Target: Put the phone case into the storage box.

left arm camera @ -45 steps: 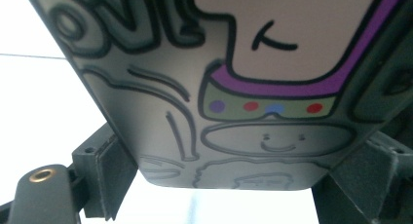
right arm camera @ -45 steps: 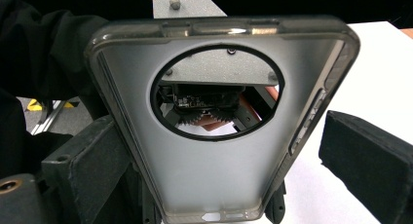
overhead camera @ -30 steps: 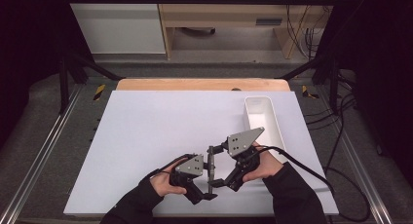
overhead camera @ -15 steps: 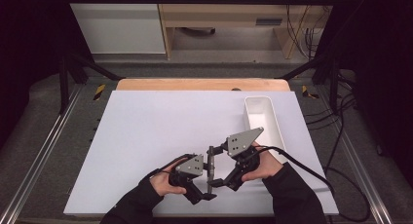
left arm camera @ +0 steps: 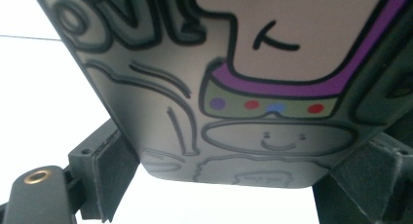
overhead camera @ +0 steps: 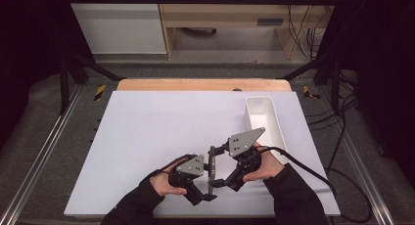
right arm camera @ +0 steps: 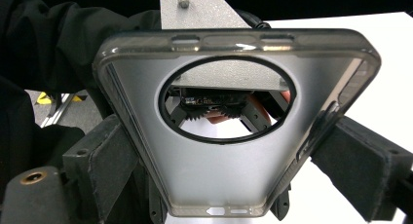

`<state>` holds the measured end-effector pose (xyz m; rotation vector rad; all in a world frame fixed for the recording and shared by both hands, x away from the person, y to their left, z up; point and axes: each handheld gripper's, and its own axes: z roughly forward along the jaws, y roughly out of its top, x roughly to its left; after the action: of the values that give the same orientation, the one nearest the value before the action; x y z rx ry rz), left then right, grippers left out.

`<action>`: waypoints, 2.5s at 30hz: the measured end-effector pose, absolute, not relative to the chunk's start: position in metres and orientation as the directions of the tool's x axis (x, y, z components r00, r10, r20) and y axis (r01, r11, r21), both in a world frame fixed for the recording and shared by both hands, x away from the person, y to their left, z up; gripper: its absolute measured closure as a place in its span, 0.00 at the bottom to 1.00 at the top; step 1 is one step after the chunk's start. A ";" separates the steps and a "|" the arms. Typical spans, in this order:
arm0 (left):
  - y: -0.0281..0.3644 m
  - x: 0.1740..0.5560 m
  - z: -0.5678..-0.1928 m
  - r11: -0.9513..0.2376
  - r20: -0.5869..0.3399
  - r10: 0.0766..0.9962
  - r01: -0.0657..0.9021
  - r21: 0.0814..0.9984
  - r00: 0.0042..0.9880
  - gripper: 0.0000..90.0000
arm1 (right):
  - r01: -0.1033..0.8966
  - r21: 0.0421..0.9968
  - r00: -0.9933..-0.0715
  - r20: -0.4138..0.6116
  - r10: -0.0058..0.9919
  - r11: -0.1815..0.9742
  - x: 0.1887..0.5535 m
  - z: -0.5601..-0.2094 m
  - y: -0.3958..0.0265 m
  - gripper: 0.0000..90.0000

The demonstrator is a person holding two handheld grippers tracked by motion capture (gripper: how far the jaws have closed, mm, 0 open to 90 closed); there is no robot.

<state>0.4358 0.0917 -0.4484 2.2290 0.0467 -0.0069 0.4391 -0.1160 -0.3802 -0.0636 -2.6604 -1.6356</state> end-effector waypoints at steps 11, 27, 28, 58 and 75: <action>0.094 0.436 -0.446 -0.603 -0.029 0.046 0.051 0.796 0.999 0.05 | 0.044 0.898 -0.999 0.032 0.034 0.438 0.439 -0.378 -0.118 0.13; 0.122 0.440 -0.439 -0.553 -0.034 0.141 0.107 0.826 0.989 0.03 | 0.054 0.916 -0.991 0.002 0.131 0.398 0.442 -0.366 -0.130 0.13; 0.124 0.440 -0.438 -0.546 -0.032 0.150 0.110 0.830 0.988 0.03 | 0.059 0.916 -0.990 0.002 0.141 0.396 0.442 -0.366 -0.131 0.13; 0.225 0.436 -0.428 -0.301 -0.019 0.598 0.247 0.921 0.801 0.02 | 0.125 0.941 -0.896 -0.029 0.444 0.314 0.449 -0.342 -0.156 0.13; 0.280 0.429 -0.430 -0.176 -0.040 0.743 0.253 0.951 0.668 0.01 | 0.157 0.951 -0.821 -0.025 0.570 0.268 0.452 -0.328 -0.173 0.13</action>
<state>0.4290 0.2796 -0.4305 1.7388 0.8061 0.5337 0.4520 -0.1726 -0.3275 -0.8391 -2.7688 -1.9940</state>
